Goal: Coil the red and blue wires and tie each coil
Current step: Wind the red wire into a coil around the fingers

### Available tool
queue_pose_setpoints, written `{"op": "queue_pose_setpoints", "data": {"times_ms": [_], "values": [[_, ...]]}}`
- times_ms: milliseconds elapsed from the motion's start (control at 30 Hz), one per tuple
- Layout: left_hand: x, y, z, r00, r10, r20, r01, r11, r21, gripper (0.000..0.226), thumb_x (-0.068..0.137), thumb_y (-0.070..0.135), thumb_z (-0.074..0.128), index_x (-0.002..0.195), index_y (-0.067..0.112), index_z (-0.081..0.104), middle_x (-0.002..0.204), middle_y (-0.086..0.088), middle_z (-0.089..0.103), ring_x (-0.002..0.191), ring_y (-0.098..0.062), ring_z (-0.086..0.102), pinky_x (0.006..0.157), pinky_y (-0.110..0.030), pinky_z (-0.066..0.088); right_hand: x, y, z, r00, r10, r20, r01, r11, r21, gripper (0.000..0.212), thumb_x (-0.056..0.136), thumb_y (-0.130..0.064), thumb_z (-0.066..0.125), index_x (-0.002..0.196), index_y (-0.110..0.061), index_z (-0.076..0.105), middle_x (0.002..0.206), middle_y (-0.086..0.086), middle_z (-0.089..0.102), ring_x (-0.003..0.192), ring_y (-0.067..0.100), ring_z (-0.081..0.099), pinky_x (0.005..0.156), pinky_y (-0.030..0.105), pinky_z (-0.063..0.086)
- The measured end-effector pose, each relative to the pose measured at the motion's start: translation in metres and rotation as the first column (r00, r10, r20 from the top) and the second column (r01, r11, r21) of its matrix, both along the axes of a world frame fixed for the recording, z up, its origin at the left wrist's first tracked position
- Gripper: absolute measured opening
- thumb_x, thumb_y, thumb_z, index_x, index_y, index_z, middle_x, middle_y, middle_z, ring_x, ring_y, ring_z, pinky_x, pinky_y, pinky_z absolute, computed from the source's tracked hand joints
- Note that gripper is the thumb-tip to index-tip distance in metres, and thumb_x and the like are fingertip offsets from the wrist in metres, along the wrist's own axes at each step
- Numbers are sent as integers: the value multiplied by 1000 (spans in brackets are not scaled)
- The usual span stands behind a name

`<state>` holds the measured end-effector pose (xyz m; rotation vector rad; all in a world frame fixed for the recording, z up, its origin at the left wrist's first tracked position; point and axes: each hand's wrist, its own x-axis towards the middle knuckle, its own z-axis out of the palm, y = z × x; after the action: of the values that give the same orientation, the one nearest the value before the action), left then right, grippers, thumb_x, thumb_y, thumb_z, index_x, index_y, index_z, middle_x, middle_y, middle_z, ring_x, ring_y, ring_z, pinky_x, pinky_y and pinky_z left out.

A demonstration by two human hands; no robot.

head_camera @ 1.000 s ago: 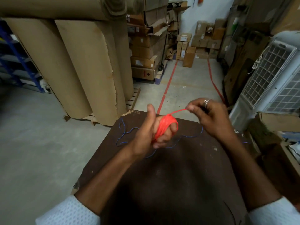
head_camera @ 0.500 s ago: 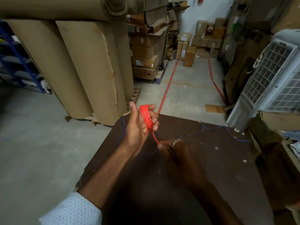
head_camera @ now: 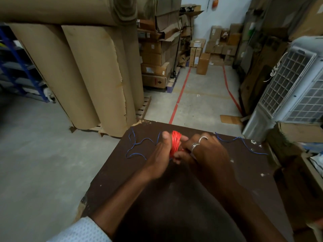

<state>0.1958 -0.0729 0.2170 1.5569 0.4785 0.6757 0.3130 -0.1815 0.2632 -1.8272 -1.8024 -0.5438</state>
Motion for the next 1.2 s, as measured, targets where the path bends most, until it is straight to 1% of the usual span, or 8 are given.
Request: {"op": "queue_pose_setpoints", "data": {"times_ms": [167, 300, 400, 567, 667, 967, 1067, 1200], "values": [[3, -11, 4, 989, 117, -91, -102, 984, 147, 88, 79, 89, 1, 65, 19, 51, 56, 4, 49, 58, -20, 49, 69, -37, 39, 6, 2, -3, 999, -20, -39, 20, 1000, -1, 16, 87, -38, 72, 81, -24, 71, 79, -3, 64, 77, 22, 57, 65, 37, 50], [-2, -21, -2, 937, 321, -137, -287, 932, 219, 91, 87, 81, -1, 59, 19, 60, 48, 1, 52, 53, -15, 53, 72, -30, 47, 7, -11, -3, 936, -10, -351, 71, 984, 163, 8, 89, -31, 73, 83, -28, 68, 79, -20, 52, 77, 6, 46, 70, 17, 39], [-6, -25, -6, 925, 344, -164, -316, 933, 173, 81, 92, 77, 15, 54, 21, 59, 43, 3, 53, 44, -8, 50, 64, -27, 46, 10, -22, -8, 799, 45, -600, 113, 968, 223, 10, 87, -25, 75, 80, -25, 68, 70, -18, 56, 67, 7, 54, 63, 16, 40], [-1, -33, 0, 952, 301, 53, -302, 953, 8, 76, 110, 29, 28, 48, -9, 50, 34, -8, 39, 35, -15, 41, 52, -24, 44, 6, -22, -40, 488, 39, -872, 33, 997, 63, 7, 90, -22, 71, 83, -22, 71, 76, -7, 71, 65, 2, 64, 61, 13, 47], [2, -33, 4, 929, 352, 112, -344, 935, -83, 68, 107, 21, 38, 41, 10, 47, 36, -7, 38, 33, -15, 36, 45, -26, 35, 0, -22, -50, 376, 59, -925, 17, 997, 71, 7, 90, -12, 71, 84, -15, 73, 77, -13, 74, 66, -7, 65, 63, 8, 48], [6, -21, 6, 867, 497, 49, -437, 803, -405, 15, 93, 6, 61, 86, 12, 49, 63, -2, 52, 44, -8, 48, 41, -18, 39, -8, -20, -55, 285, 167, -944, -21, 985, 168, 21, 90, -25, 63, 107, -13, 68, 97, -8, 74, 81, -4, 68, 71, 11, 52], [8, -18, 3, 861, 509, 0, -465, 785, -409, 11, 95, 8, 59, 97, 13, 50, 74, -3, 55, 50, -9, 53, 44, -21, 43, -12, -20, -60, 326, 209, -922, -70, 978, 197, 34, 91, -28, 63, 123, -18, 59, 106, -9, 70, 81, 2, 67, 70, 18, 54], [10, -20, 2, 908, 416, -56, -393, 797, -458, 5, 101, 12, 49, 99, 16, 46, 60, -4, 42, 26, -6, 37, 30, -13, 25, -11, -14, -70, 428, 191, -884, -101, 981, 163, 49, 91, -44, 65, 133, -25, 50, 112, -10, 69, 82, 18, 69, 71, 35, 58]]}}
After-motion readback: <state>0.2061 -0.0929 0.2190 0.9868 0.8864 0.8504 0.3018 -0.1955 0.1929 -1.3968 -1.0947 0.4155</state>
